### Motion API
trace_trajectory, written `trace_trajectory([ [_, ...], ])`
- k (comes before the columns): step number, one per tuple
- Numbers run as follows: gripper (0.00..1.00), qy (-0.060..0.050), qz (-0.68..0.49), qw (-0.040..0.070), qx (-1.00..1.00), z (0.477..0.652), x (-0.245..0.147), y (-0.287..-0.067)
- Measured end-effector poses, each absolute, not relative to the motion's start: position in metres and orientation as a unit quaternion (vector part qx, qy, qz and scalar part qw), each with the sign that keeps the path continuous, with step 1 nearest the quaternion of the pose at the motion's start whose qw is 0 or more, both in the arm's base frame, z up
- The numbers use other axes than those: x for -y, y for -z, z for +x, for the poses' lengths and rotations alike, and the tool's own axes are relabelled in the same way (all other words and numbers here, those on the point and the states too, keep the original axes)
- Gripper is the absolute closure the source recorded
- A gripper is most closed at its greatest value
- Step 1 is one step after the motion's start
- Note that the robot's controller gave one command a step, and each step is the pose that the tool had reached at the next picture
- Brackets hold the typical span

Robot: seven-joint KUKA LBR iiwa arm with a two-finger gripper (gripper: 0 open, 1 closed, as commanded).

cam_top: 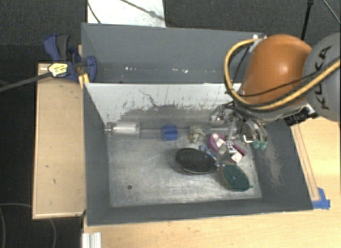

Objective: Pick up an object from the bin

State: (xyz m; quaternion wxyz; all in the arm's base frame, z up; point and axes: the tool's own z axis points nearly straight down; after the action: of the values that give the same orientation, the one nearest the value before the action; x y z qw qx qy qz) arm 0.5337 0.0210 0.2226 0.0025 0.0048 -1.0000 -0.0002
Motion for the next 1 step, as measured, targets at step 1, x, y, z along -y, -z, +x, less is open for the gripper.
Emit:
trace_trajectory([
  [1,0.00,0.001,0.000,0.001,1.000,0.5638,-0.0499,-0.0748],
])
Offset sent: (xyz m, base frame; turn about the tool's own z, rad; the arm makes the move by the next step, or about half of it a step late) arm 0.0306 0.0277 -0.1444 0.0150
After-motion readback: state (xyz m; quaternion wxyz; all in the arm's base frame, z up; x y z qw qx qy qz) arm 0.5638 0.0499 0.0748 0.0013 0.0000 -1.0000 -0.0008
